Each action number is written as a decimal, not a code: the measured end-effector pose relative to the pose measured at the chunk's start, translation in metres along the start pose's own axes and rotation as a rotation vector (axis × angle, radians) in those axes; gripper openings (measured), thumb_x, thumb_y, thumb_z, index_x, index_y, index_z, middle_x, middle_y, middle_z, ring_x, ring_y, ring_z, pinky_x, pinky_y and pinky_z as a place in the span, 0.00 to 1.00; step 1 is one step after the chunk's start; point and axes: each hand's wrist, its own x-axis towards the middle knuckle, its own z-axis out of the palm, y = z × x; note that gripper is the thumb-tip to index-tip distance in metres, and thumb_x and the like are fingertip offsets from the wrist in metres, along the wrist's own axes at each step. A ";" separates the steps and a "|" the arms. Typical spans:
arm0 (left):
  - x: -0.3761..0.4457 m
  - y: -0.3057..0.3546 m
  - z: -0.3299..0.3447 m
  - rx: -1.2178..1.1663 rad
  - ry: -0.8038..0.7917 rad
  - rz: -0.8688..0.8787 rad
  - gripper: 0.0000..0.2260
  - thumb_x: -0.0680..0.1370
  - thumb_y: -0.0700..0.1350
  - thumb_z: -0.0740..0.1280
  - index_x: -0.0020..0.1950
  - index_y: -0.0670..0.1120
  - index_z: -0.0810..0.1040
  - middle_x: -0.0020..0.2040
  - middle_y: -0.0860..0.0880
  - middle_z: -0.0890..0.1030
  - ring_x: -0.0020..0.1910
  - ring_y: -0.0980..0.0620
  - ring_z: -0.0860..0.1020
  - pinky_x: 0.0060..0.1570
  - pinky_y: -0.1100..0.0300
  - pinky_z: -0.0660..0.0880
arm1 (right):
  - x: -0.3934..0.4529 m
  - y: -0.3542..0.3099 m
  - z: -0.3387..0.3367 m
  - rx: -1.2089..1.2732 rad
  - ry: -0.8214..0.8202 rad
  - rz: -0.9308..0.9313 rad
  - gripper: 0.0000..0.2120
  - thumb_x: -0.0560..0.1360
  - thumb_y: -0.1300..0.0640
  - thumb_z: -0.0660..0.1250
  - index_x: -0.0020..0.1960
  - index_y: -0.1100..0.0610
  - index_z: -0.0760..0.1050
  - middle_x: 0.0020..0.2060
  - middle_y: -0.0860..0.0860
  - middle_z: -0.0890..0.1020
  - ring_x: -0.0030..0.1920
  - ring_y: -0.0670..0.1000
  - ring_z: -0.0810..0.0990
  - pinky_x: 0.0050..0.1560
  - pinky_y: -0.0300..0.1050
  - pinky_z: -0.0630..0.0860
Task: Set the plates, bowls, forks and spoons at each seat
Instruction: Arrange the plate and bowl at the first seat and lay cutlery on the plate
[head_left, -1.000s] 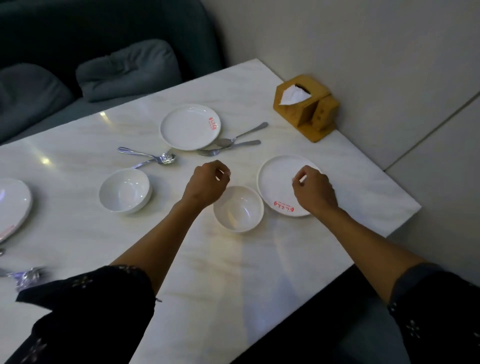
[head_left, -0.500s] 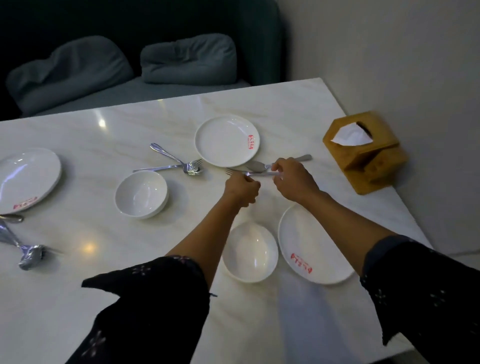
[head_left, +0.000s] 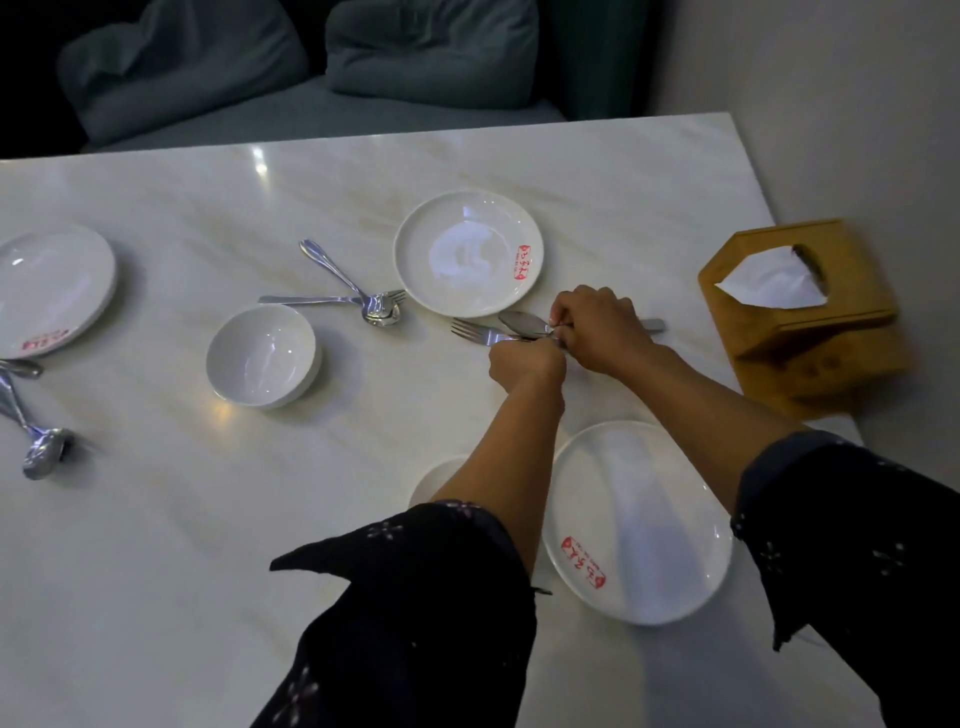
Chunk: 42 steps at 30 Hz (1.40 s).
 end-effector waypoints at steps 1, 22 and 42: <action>-0.001 0.000 0.003 -0.032 0.012 -0.025 0.15 0.72 0.37 0.71 0.58 0.39 0.77 0.56 0.42 0.81 0.54 0.42 0.81 0.50 0.55 0.79 | 0.000 0.001 0.000 0.019 -0.020 -0.002 0.05 0.76 0.57 0.64 0.51 0.52 0.77 0.53 0.53 0.79 0.56 0.58 0.75 0.58 0.53 0.68; -0.010 -0.012 -0.029 0.054 -0.131 0.082 0.04 0.77 0.37 0.66 0.44 0.39 0.81 0.42 0.41 0.83 0.39 0.48 0.83 0.48 0.56 0.82 | -0.042 0.014 -0.021 0.502 0.006 0.114 0.04 0.73 0.62 0.72 0.48 0.60 0.81 0.35 0.48 0.80 0.33 0.42 0.78 0.34 0.31 0.72; -0.105 -0.124 -0.094 0.559 -0.611 0.275 0.12 0.75 0.35 0.66 0.32 0.43 0.78 0.37 0.38 0.82 0.40 0.41 0.81 0.51 0.46 0.82 | -0.258 -0.018 0.038 0.796 0.570 0.748 0.08 0.70 0.68 0.67 0.42 0.57 0.81 0.41 0.59 0.86 0.38 0.57 0.85 0.47 0.46 0.82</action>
